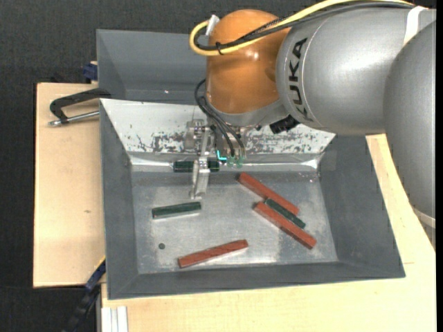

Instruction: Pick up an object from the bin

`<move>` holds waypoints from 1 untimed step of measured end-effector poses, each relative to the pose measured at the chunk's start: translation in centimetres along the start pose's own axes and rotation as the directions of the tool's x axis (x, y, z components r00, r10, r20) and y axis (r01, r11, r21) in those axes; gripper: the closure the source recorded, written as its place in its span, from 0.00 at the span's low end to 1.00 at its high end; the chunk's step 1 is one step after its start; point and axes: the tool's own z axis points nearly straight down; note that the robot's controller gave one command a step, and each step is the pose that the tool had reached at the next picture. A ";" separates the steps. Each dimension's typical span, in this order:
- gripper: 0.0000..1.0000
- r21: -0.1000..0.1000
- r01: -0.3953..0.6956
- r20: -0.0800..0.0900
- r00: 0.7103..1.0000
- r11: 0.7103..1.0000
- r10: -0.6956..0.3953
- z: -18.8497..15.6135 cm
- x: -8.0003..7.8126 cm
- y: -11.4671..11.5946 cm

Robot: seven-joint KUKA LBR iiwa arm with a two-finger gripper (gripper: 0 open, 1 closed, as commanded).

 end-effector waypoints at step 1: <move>0.00 -0.001 -0.002 0.008 1.000 1.000 0.002 -0.4 -0.2 -0.1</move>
Offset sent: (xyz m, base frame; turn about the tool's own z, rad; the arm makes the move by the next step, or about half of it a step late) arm -0.0401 0.0150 -0.1206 -0.1001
